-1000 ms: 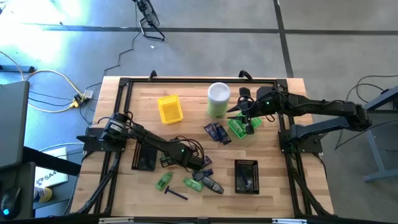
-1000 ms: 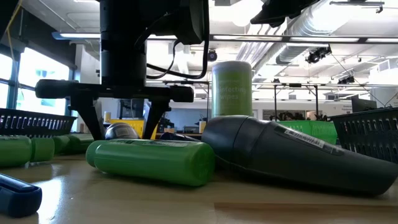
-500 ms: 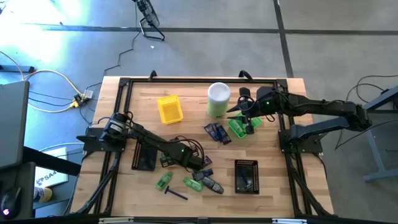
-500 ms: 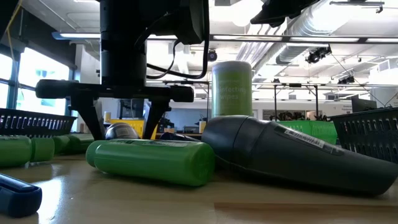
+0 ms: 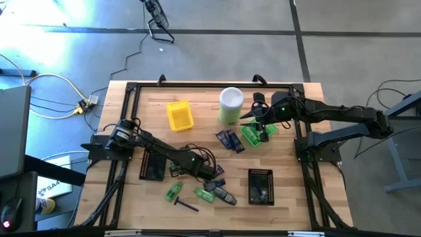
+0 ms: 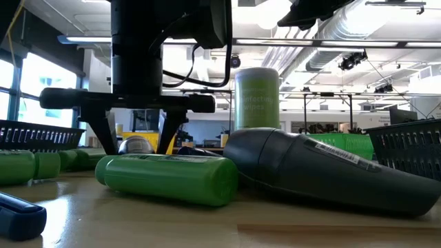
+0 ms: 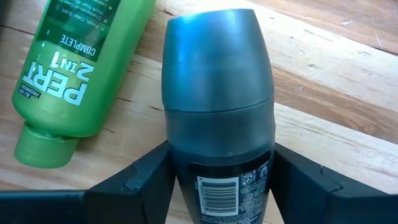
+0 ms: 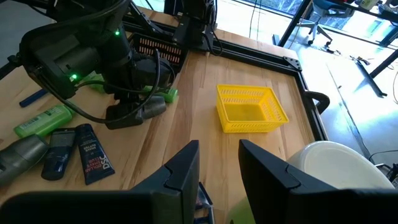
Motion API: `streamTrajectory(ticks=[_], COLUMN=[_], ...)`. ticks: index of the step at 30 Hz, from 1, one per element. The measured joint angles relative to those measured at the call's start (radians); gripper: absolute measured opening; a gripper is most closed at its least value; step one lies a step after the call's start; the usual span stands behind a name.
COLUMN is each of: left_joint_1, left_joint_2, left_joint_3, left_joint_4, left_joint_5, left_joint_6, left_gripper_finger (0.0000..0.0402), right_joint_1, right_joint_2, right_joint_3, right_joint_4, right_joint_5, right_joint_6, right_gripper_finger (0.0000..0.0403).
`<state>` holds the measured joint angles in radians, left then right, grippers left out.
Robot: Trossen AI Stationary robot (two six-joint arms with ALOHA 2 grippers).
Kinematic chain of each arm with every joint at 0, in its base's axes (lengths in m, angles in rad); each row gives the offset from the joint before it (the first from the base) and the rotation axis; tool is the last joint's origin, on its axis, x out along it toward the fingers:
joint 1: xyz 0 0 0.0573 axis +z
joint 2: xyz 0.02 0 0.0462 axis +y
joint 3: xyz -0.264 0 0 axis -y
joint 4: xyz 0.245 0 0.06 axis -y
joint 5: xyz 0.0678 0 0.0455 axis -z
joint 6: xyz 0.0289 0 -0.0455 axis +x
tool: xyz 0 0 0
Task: Pick & Place Travel size toiletries
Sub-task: Put the top deodorant into the yellow bin
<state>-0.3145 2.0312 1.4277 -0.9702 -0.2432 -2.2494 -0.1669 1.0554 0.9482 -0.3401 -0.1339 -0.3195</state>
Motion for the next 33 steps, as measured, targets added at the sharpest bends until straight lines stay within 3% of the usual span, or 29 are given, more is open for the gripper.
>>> streamTrajectory(ticks=[8,23,33], left_joint_1=[0.000,0.000,0.002], left_joint_2=[0.000,-0.024,-0.085], left_joint_3=[0.000,-0.001,0.038], left_joint_4=[0.000,0.007,-0.069], left_joint_5=[0.000,-0.002,-0.071], left_joint_6=[0.000,0.019,0.046], left_gripper_finger=[0.0203,0.0208,0.0208], right_joint_1=[0.000,0.000,0.000], right_joint_2=[0.000,0.000,0.000], right_joint_3=[0.000,0.000,0.000], right_joint_4=[0.000,-0.002,-0.008], right_joint_5=[0.000,0.000,0.000], right_joint_6=[0.000,0.000,0.001], right_gripper_finger=[0.0105,0.0105,0.0105])
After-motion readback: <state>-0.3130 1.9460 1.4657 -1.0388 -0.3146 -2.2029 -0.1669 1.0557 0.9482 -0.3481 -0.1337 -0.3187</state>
